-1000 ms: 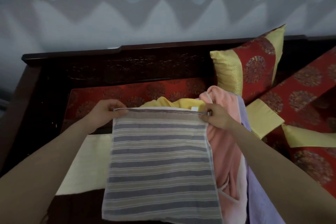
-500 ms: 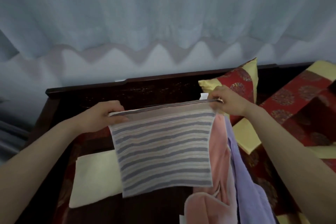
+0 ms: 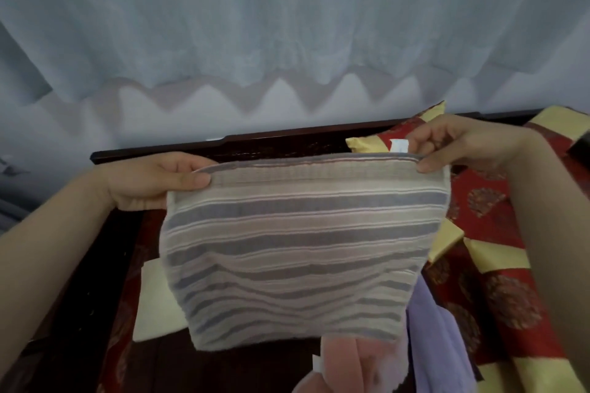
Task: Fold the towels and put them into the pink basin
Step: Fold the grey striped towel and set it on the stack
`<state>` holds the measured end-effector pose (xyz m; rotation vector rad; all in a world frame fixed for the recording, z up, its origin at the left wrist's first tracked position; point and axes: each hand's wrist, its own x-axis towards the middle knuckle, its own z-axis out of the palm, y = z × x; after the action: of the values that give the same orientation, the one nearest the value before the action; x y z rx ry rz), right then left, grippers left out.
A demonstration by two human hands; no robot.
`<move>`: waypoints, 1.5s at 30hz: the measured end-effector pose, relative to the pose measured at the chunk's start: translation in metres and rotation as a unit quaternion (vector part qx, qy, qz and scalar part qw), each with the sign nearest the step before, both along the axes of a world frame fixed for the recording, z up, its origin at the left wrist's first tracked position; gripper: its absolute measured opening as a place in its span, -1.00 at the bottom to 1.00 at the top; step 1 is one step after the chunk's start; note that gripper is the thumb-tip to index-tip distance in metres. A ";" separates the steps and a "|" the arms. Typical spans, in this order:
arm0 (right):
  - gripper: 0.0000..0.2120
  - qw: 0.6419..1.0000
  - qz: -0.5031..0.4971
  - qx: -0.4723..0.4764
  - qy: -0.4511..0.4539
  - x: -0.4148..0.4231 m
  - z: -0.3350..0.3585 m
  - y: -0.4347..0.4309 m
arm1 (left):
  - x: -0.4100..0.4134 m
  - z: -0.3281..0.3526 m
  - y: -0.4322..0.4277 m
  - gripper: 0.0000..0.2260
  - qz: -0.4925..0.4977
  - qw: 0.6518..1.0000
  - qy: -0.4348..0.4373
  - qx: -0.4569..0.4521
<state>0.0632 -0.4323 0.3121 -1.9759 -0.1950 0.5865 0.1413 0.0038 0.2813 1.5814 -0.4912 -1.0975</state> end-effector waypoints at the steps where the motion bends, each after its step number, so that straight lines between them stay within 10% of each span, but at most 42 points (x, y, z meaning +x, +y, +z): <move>1: -0.91 1.000 -0.016 -0.009 -0.001 0.005 -0.008 0.002 | 0.005 -0.007 -0.002 -0.39 0.010 1.000 -0.011 0.016; 8: -0.86 0.965 -0.121 -0.209 -0.099 0.034 -0.142 0.023 | 0.027 -0.114 -0.023 -0.90 -0.004 0.909 -0.321 0.265; 24: -0.79 0.892 0.039 -0.309 -0.328 -0.137 -0.292 0.051 | -0.129 -0.279 0.042 -0.82 -0.066 0.741 -0.646 0.170; 40: -0.88 0.845 0.129 -0.401 -0.330 -0.153 -0.337 0.057 | -0.157 -0.328 0.030 -0.79 -0.203 0.719 -0.617 0.247; 45: -0.80 0.940 -0.100 -0.257 -0.201 -0.142 -0.327 0.061 | -0.155 -0.316 0.024 -0.91 0.106 0.863 -0.451 0.202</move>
<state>-0.0789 -0.3716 -0.0147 -2.5764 -0.0904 0.0905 -0.0138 0.0275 -0.0346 2.4421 -0.6958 -0.2198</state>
